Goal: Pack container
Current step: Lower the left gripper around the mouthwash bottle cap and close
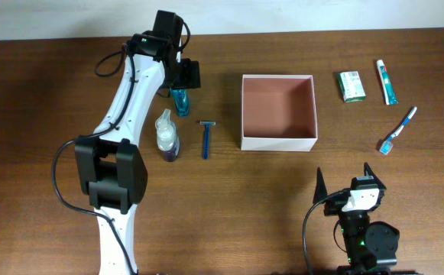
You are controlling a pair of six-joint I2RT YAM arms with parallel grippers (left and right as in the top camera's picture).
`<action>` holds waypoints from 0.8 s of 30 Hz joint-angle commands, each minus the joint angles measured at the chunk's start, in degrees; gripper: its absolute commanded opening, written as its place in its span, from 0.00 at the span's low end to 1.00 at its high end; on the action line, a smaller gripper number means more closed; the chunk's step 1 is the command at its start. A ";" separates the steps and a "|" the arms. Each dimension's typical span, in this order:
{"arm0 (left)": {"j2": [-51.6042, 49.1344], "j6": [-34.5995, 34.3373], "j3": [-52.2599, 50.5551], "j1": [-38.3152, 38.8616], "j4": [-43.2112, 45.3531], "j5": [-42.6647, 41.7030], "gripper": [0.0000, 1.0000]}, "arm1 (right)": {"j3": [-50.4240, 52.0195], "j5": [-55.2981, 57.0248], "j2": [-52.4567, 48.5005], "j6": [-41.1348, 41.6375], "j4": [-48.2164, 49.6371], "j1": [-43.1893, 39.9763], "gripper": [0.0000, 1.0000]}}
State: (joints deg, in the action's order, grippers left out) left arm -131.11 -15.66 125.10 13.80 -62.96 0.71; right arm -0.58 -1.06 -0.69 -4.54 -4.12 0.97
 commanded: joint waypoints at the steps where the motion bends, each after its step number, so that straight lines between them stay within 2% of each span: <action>1: -0.20 -0.15 0.35 -0.20 -0.09 0.66 0.84 | 0.26 0.26 0.37 0.07 -0.35 0.52 0.99; 10: -0.46 -0.13 0.35 -0.11 -0.11 1.70 0.82 | 0.26 0.26 0.37 0.07 -0.35 0.52 0.99; 13: -1.16 -0.13 0.35 0.20 -0.83 3.48 0.87 | 0.26 0.26 0.37 0.07 -0.35 0.52 0.99; 24: -2.08 -0.13 0.35 0.46 -1.03 3.45 0.87 | 0.26 0.26 0.37 0.07 -0.35 0.52 0.99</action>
State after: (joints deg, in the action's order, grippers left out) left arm -132.40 -15.86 125.10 13.91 -63.88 3.40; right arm -0.58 -1.06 -0.69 -4.54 -4.12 0.97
